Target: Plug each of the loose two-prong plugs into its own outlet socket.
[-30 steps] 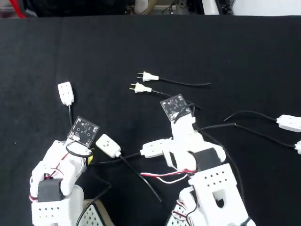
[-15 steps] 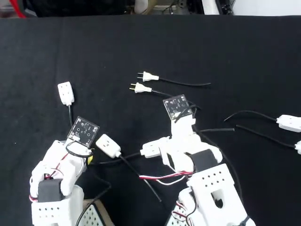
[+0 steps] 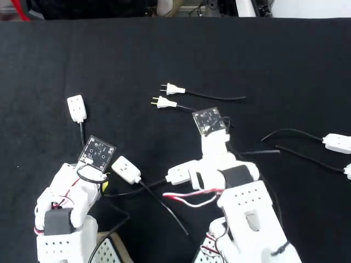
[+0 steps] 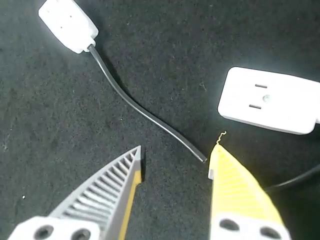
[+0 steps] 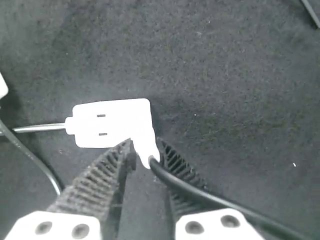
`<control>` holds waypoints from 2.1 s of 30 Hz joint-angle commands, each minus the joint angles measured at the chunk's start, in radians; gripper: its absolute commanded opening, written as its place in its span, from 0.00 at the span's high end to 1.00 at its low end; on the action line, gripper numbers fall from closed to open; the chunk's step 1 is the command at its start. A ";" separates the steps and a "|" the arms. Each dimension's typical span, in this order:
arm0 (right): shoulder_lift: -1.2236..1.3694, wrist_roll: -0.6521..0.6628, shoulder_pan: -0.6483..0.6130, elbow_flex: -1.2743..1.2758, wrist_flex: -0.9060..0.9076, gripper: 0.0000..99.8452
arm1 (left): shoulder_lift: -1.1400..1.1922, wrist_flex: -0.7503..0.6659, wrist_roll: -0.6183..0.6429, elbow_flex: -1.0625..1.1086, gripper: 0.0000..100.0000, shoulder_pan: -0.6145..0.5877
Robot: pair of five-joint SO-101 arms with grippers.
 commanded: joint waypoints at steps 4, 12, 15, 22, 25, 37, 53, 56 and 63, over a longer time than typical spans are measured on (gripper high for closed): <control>0.150 0.006 -0.086 -0.024 -0.035 0.99 | -0.003 0.000 0.003 -0.002 0.78 -0.008; 0.170 0.009 -0.074 -0.074 -0.017 0.99 | -0.003 0.000 0.002 -0.001 0.78 -0.008; 0.170 0.011 -0.068 -0.133 0.044 0.99 | -0.003 0.000 0.002 -0.001 0.78 -0.008; 0.176 0.017 -0.071 -0.196 0.077 0.99 | -0.003 0.002 -0.031 0.010 0.78 -0.012; 0.176 0.046 -0.071 -0.189 0.078 0.99 | -0.003 0.003 -0.031 0.010 0.78 -0.012; 0.177 0.028 -0.069 -0.191 0.120 0.99 | -0.003 0.003 -0.032 0.010 0.78 -0.010; 0.325 0.026 -0.068 -0.252 0.063 0.99 | -0.003 0.002 -0.032 0.021 0.78 -0.010; 0.366 0.026 -0.063 -0.271 0.063 0.99 | -0.003 0.002 -0.034 0.021 0.78 -0.008; 0.374 0.026 -0.063 -0.272 0.098 0.99 | -0.003 0.002 -0.034 0.021 0.78 -0.008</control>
